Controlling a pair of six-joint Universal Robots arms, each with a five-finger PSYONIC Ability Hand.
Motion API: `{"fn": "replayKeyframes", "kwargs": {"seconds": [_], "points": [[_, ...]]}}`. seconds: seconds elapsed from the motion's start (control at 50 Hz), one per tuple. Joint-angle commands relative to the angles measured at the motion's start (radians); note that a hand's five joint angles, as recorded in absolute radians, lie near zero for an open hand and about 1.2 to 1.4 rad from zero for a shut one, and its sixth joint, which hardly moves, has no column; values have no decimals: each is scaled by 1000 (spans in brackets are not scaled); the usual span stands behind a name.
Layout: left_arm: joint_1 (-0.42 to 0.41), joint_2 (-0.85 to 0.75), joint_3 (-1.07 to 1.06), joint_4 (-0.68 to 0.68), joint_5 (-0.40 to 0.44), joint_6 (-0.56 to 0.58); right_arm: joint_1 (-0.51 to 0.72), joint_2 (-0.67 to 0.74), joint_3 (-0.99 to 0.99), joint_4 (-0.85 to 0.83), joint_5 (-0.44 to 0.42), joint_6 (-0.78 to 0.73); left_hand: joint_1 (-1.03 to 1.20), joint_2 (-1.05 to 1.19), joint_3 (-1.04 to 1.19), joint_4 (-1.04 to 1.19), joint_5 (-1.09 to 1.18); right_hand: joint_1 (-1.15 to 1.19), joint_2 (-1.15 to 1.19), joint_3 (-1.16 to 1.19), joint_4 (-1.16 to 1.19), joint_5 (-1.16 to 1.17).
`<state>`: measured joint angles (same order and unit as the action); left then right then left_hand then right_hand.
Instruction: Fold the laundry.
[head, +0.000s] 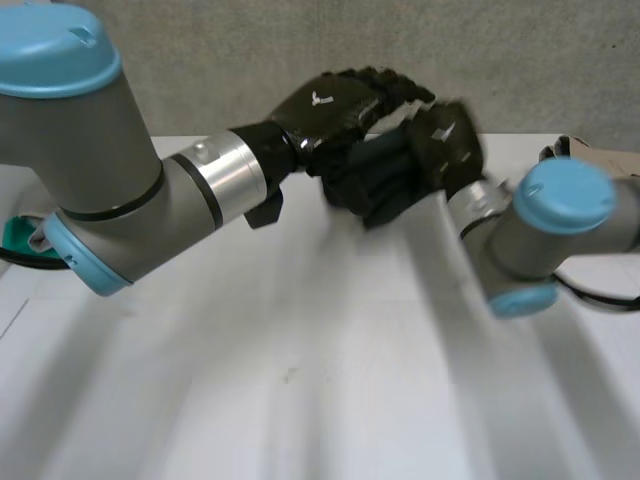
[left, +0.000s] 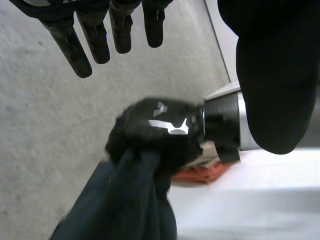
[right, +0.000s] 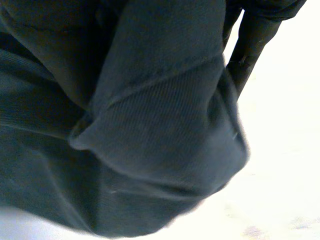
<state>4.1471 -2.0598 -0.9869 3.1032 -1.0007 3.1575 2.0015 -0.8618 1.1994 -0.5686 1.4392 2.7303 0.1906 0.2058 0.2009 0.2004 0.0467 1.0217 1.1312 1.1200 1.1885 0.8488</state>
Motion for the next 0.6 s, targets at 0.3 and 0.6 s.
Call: {"fn": "replayKeyframes", "kwargs": {"seconds": [0.3, 0.6], "points": [[-4, 70, -45, 74, -32, -5, -658, 95, -207, -208, -319, 318, 41, 25, 30, 31, 10, 375, 265, 276, 208, 373], [-5, 61, -76, 72, -33, -1, -860, 383, -293, -241, -641, 424, 41, 25, 30, 31, 10, 375, 265, 276, 208, 373]]}}
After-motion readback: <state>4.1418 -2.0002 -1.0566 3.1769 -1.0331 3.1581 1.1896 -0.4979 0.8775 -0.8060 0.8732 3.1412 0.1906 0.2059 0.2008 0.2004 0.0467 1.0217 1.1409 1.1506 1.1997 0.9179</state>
